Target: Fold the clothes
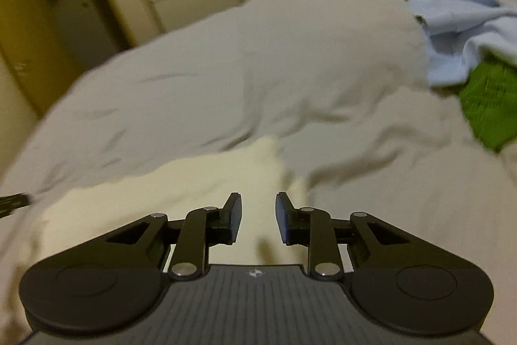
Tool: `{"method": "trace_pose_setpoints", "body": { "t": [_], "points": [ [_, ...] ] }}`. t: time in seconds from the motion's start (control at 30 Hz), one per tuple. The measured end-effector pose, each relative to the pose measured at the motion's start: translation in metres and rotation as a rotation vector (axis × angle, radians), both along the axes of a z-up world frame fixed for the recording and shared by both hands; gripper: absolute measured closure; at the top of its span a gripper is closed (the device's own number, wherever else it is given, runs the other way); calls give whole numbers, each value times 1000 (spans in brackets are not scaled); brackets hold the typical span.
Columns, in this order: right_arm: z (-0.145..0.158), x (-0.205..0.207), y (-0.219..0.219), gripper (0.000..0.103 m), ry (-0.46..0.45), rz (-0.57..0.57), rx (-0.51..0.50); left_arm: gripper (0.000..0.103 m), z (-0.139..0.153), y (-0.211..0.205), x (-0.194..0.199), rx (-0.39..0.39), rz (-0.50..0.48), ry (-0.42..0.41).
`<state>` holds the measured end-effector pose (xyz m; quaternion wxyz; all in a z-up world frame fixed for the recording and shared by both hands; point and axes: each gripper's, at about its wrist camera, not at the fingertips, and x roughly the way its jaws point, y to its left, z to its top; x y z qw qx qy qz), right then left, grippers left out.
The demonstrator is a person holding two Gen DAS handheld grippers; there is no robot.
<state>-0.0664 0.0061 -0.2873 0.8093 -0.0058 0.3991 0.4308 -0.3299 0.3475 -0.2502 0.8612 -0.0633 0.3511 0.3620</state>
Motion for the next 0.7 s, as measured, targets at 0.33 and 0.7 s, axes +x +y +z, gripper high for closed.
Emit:
{"method": "trace_pose_setpoints", "body": {
  "t": [0.33, 0.7],
  "points": [
    [-32, -76, -48, 70, 23, -40, -91, 88, -39, -106, -37, -45, 94, 120],
    [-34, -60, -69, 63, -43, -114, -80, 83, -17, -134, -71, -20, 138, 46]
  ]
}}
